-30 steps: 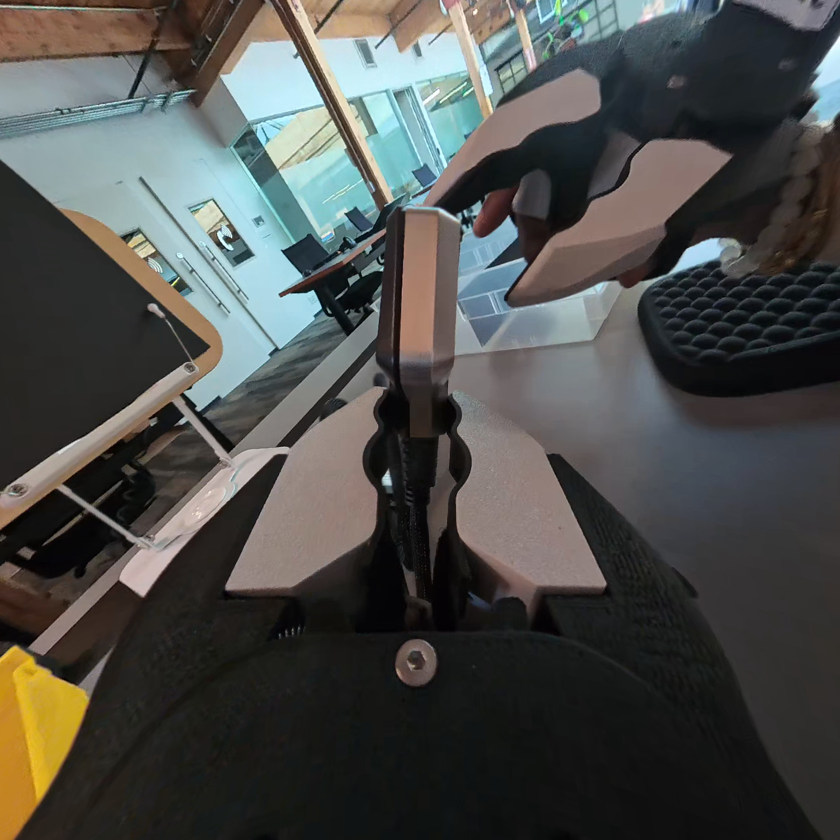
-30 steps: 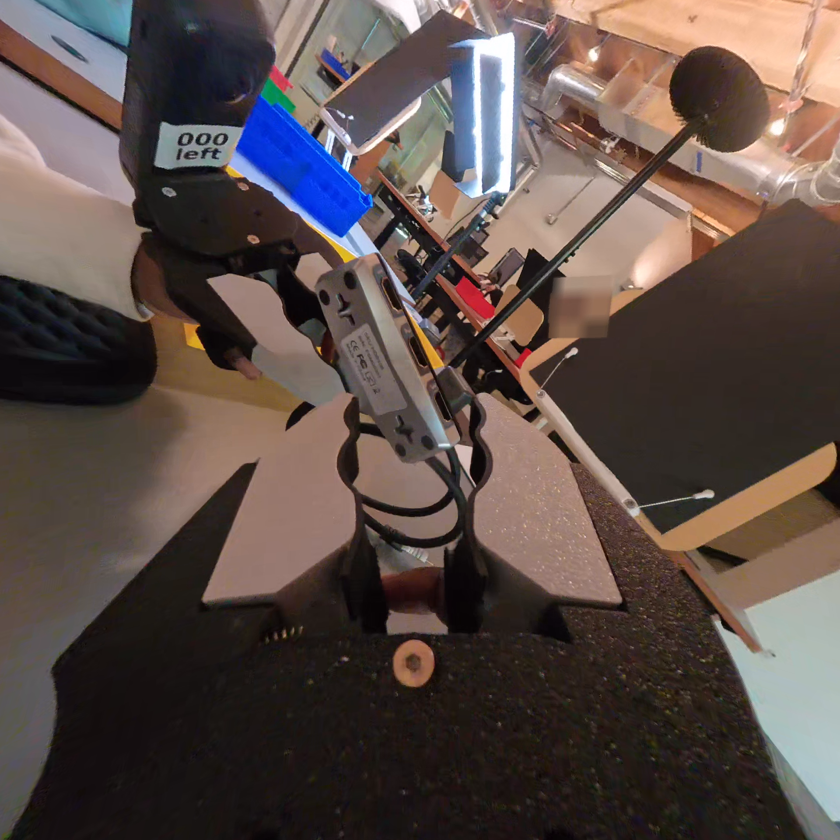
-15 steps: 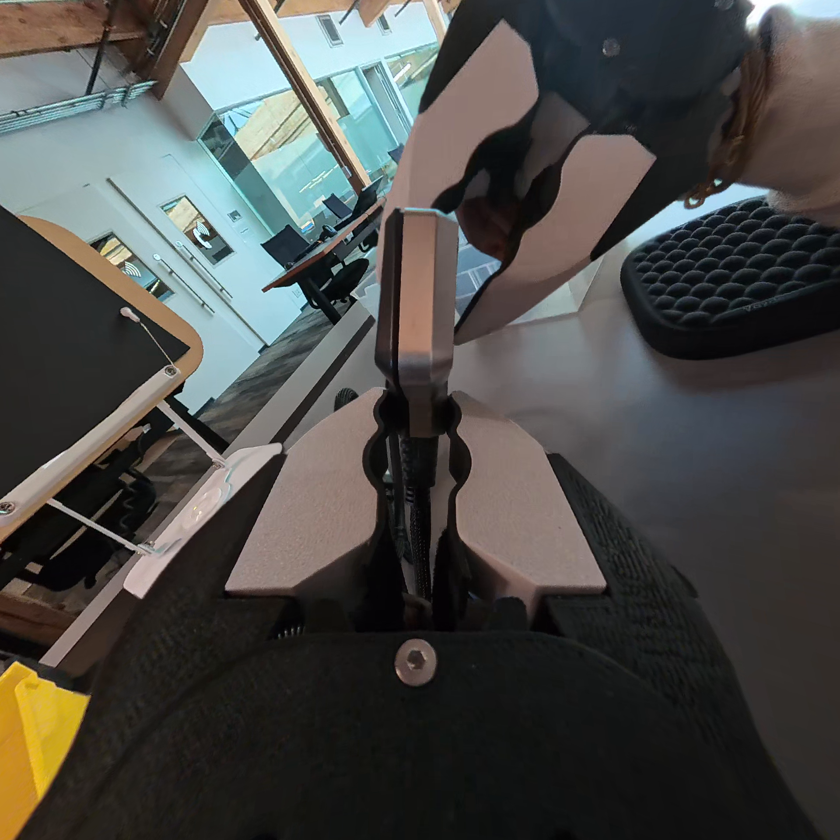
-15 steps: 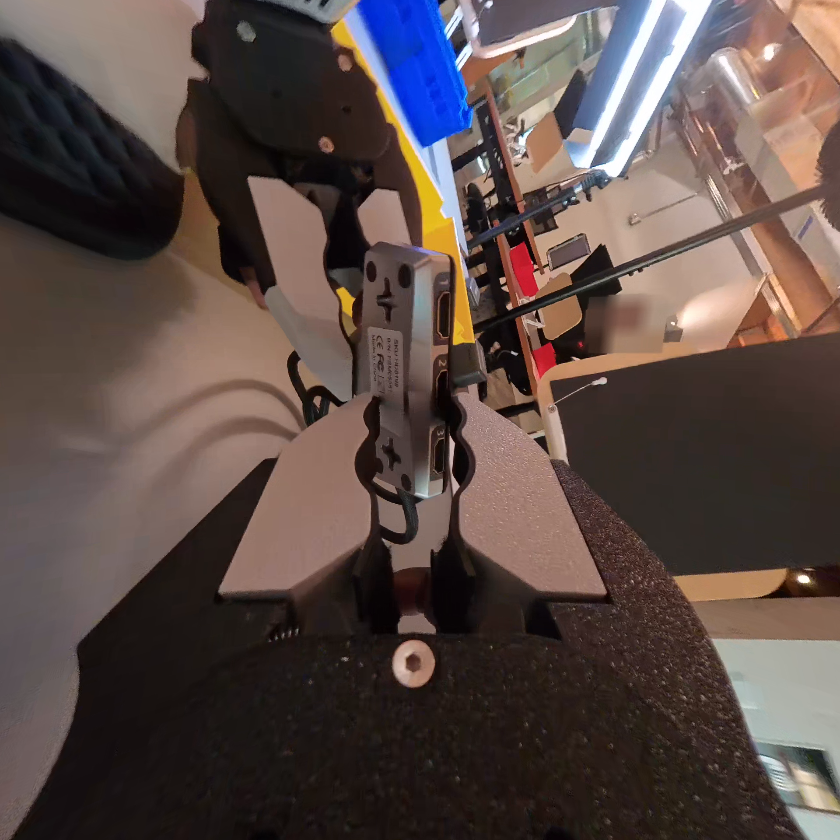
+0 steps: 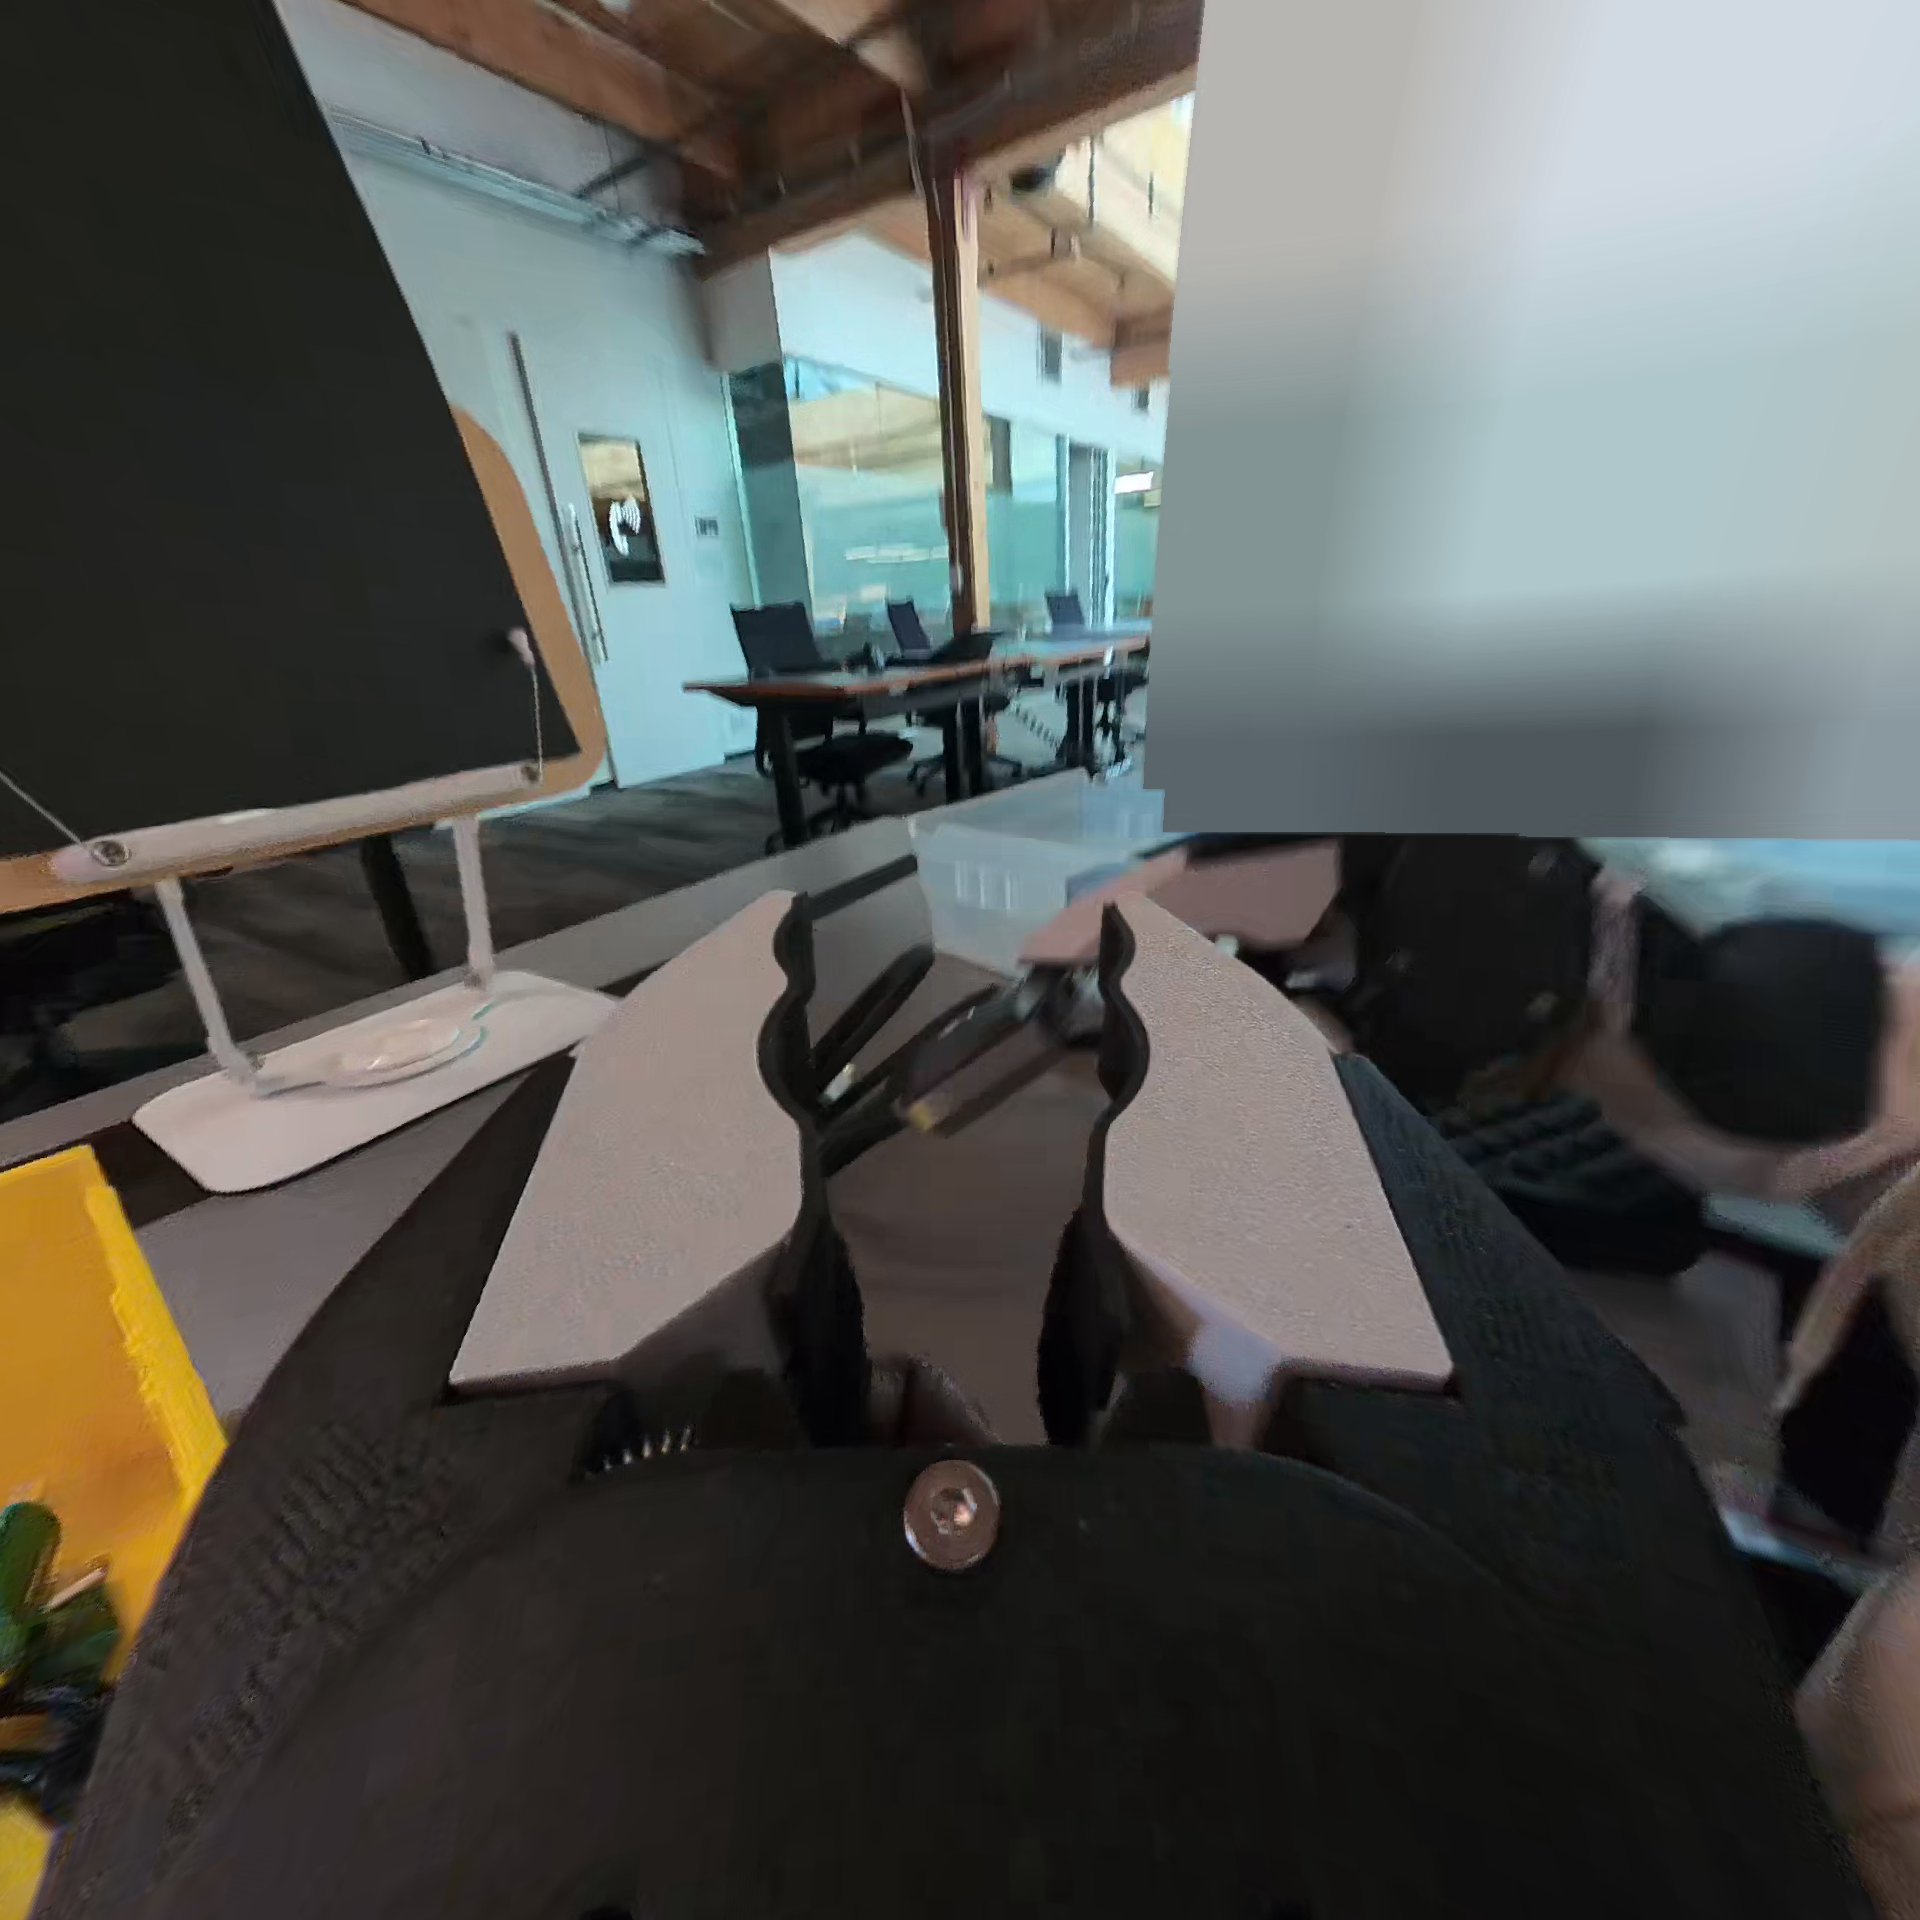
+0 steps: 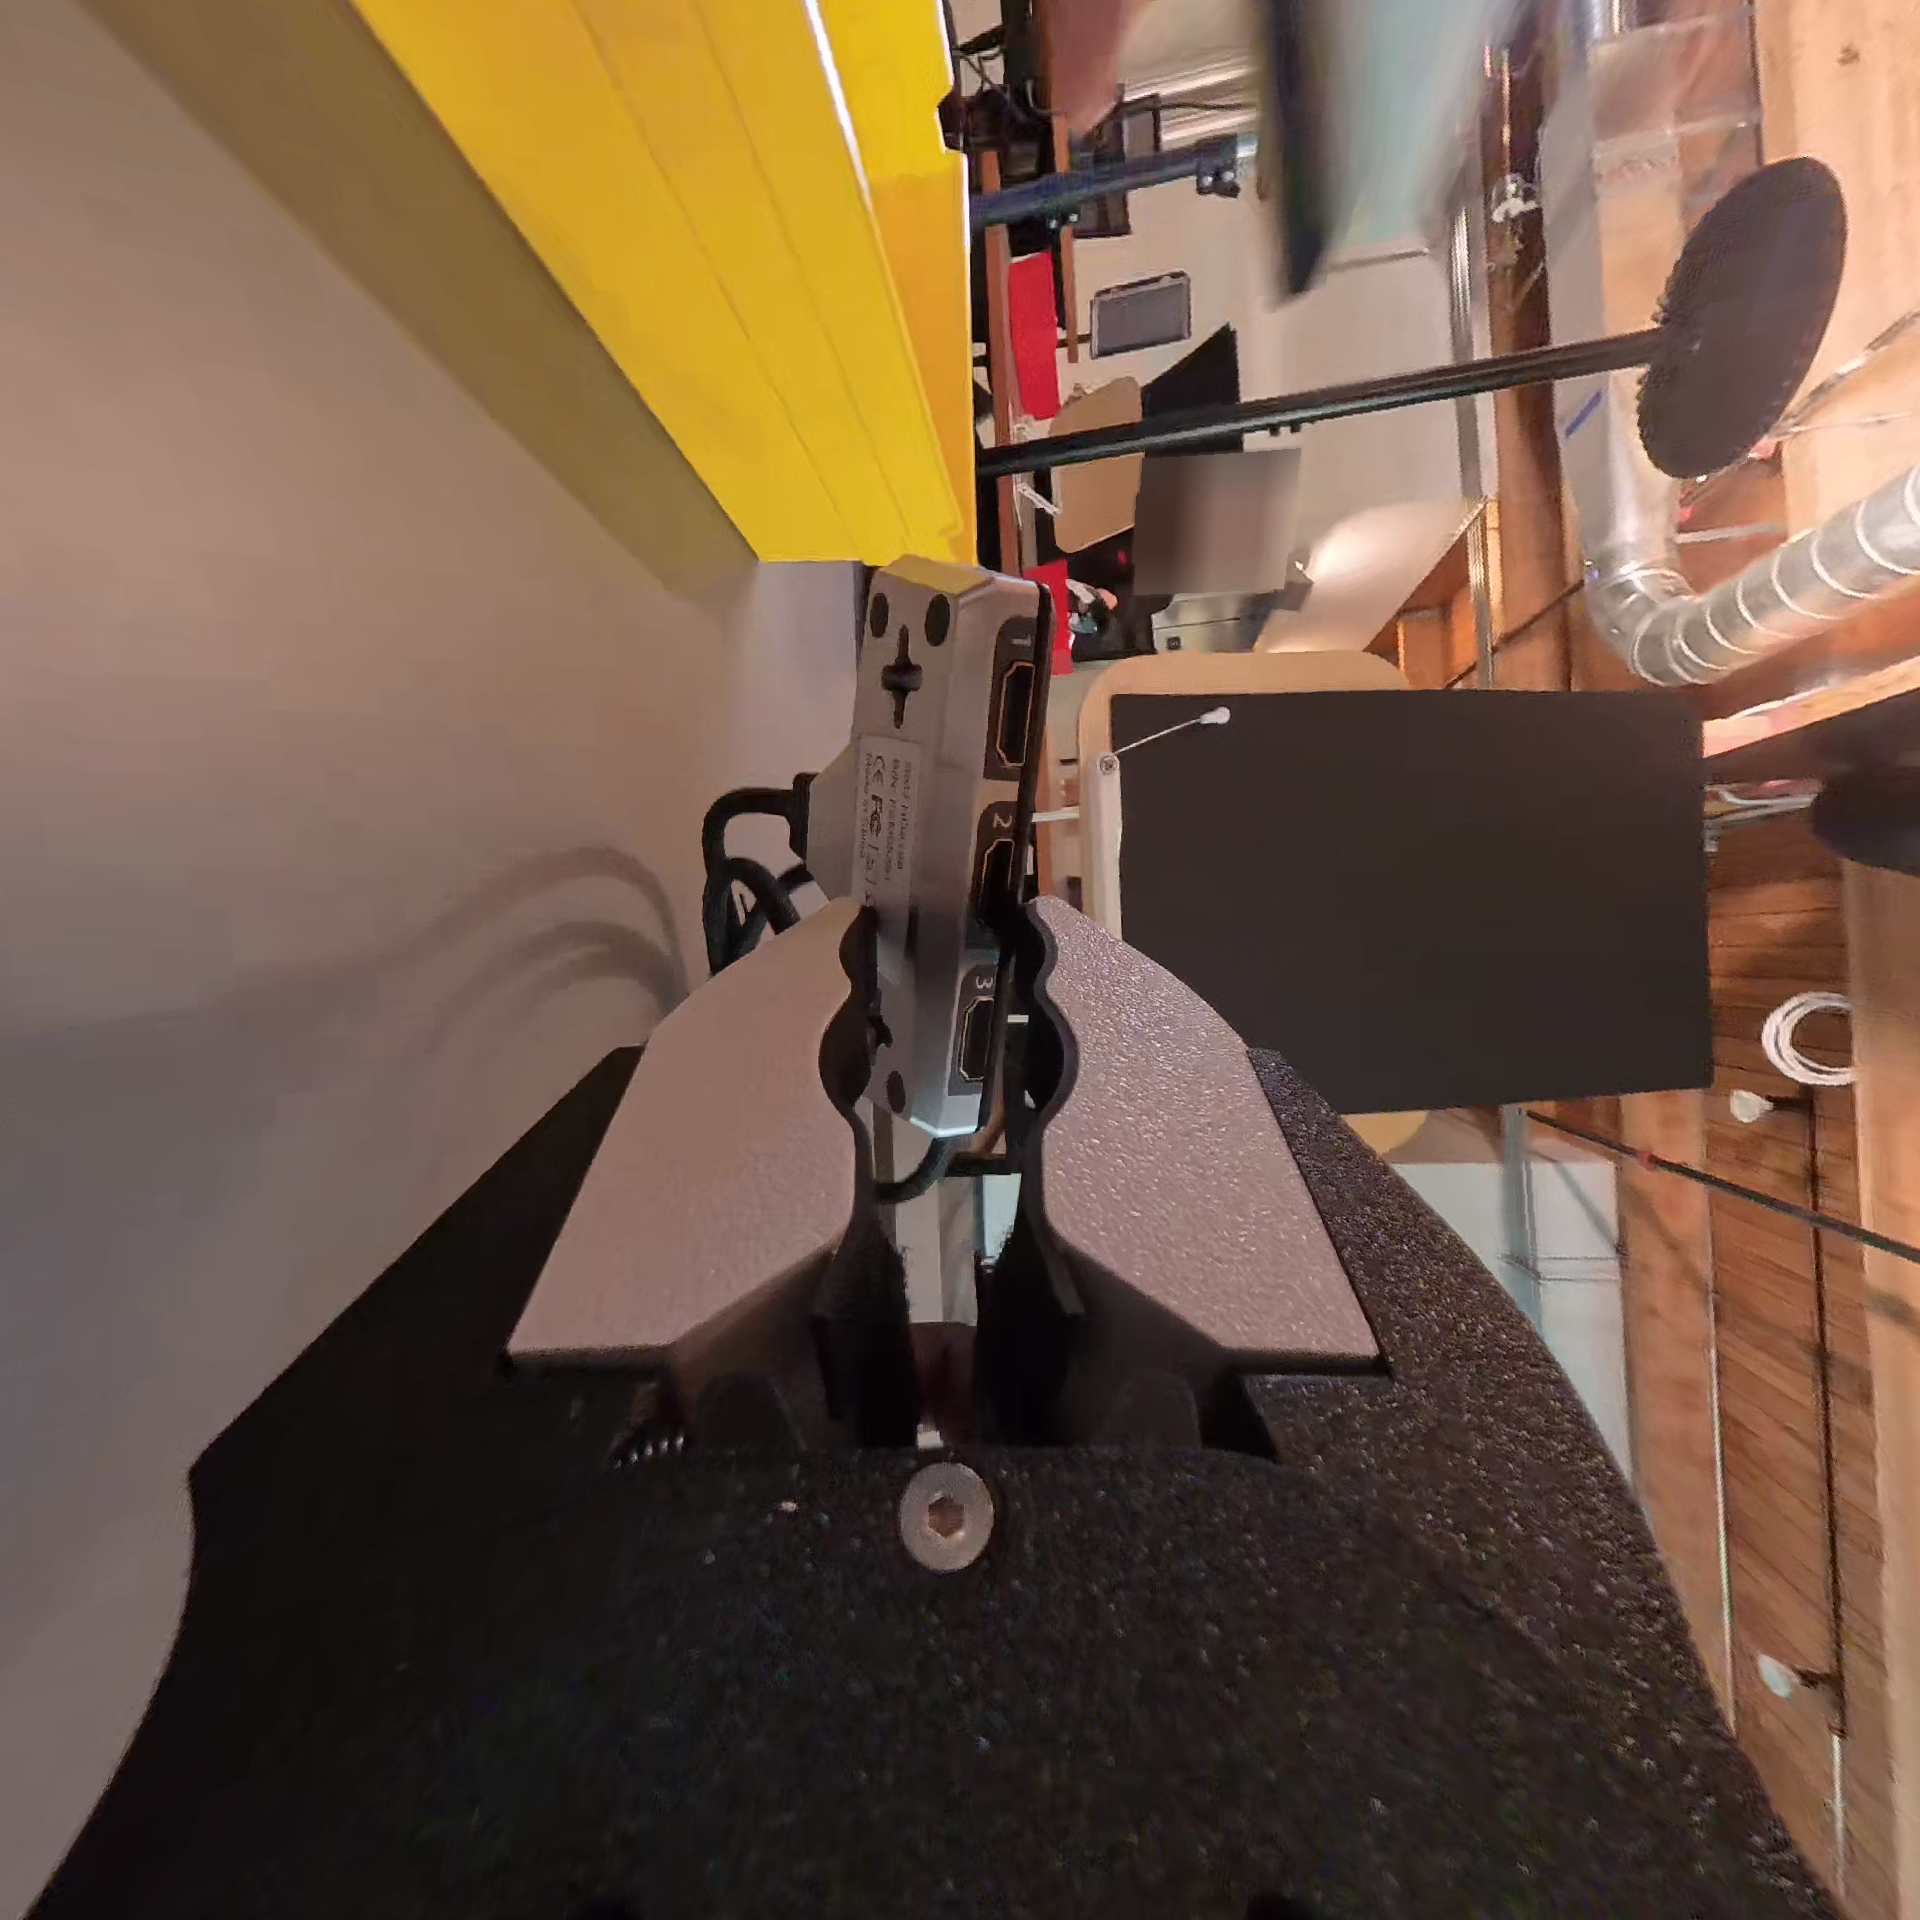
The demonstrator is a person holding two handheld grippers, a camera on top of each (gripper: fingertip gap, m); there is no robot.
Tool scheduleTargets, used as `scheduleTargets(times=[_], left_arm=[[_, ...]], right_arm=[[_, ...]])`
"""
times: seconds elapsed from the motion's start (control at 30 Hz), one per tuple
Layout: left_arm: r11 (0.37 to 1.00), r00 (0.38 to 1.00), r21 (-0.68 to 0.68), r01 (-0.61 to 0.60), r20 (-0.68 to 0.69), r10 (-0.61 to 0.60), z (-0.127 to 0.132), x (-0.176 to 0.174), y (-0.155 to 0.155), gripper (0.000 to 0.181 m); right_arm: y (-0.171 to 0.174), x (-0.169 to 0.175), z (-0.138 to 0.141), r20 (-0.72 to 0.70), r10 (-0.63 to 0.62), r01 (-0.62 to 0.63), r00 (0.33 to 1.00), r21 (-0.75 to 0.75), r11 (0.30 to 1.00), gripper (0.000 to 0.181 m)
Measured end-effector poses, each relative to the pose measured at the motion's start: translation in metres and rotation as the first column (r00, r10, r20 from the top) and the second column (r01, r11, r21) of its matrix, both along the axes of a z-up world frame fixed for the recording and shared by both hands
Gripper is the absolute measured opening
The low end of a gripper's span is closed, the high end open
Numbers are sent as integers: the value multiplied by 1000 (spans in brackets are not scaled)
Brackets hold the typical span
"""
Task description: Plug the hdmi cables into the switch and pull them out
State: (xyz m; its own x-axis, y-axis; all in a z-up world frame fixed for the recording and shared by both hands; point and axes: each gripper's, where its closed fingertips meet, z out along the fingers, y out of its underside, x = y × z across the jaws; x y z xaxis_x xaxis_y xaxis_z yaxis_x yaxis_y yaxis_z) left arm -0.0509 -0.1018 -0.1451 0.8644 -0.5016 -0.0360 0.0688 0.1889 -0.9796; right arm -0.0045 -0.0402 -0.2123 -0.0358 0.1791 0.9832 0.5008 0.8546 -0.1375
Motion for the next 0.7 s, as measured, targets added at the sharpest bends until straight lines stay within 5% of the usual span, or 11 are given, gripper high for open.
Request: scheduleTargets(times=[0.1,0.2,0.47,0.7], left_arm=[[999,990,43,7,141,-13,24,-7,-21,51],[999,990,43,-10,141,4,29,-13,-34,51],[946,945,10,-325,-32,325,20,-82,-49,46],[805,809,-164,-570,-287,513,-15,-141,-56,46]], right_arm=[[-6,-10,-18,36,39,-39,999,17,999,25],[-10,-18,-33,74,86,-90,994,62,994,25],[-8,-9,-72,203,125,-134,971,31,991,21],[-8,-3,-99,308,137,-96,941,-143,985,23]])
